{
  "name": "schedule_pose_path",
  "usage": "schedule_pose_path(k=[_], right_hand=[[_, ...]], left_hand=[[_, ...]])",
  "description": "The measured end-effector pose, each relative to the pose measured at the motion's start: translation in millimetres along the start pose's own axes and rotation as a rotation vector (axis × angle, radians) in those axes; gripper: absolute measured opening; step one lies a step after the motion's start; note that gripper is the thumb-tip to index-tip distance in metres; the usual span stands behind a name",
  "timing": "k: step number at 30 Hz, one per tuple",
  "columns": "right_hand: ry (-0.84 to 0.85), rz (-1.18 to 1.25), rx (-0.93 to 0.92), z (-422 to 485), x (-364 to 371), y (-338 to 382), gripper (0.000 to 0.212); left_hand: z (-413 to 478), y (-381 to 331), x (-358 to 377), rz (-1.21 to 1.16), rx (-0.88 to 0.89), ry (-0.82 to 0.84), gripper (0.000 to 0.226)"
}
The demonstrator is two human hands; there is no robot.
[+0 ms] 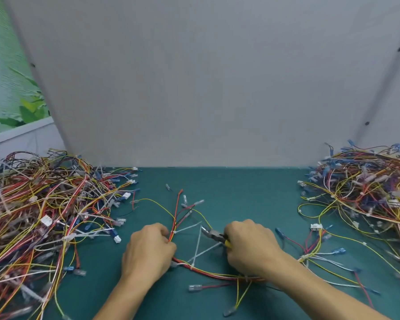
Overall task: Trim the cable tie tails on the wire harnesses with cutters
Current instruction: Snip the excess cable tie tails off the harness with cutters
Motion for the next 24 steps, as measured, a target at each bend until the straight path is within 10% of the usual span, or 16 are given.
schedule_pose_path(k=[8,14,24], right_hand=[[-0.339,0.257,0.515,49.6,-26.2,-57.3,0.019],[-0.013,0.323,0.197,35.1,-9.6,-58.9,0.018],[-0.070,0.149,0.501,1.7,-23.5,-194.0,0.017]], left_hand=[[2.2,5.0,-3.5,-0.021,0.059,0.065,0.025],[6.4,8.8,-10.0,0.006,0.076,0.120,0.018],[3.6,5.5,-12.3,0.029,0.100,0.138,0.019]])
Point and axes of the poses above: each hand's wrist, its own z-axis towards the middle knuckle, its own x-axis out of the palm, y = z × x, the point moved 2 cm from there along z, towards the middle knuckle, and after that the axes turned 4 degrees about -z, right-handed, at the moved point
